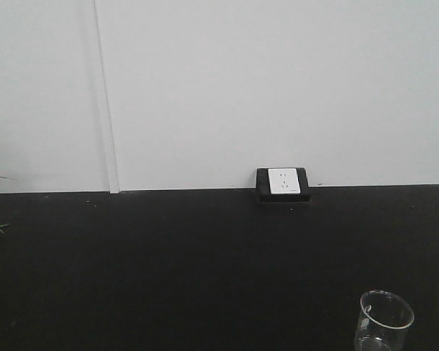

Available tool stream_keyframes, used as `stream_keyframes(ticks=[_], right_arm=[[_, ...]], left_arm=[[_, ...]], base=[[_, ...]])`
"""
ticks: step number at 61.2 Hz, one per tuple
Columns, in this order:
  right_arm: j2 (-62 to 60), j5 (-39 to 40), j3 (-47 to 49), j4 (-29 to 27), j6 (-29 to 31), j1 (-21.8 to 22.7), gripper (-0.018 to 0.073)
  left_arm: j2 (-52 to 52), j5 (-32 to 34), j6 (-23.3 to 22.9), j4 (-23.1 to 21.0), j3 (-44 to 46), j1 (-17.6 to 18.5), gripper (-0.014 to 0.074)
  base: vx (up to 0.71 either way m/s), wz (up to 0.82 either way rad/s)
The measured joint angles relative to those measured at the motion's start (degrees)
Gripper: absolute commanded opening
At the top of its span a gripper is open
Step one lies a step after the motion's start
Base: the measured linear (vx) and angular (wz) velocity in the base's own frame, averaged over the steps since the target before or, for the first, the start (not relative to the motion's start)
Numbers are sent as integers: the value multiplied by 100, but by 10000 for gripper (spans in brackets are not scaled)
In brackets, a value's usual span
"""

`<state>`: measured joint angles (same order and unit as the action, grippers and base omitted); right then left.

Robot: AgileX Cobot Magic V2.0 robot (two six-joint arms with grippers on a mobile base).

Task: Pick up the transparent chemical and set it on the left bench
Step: 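Lift the dropper up out of the beaker and retract the right arm, then turn the base away from the bench while holding the dropper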

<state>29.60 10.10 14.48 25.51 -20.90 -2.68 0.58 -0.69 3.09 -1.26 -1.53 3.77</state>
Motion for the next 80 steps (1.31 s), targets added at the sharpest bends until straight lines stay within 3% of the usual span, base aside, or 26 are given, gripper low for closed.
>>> stream_keyframes(ticks=[80], right_arm=[[-137,-97,-365,0,-6,0,86]], left_arm=[[0,0,0,0,0,0,-4]], base=[[-6,-1]])
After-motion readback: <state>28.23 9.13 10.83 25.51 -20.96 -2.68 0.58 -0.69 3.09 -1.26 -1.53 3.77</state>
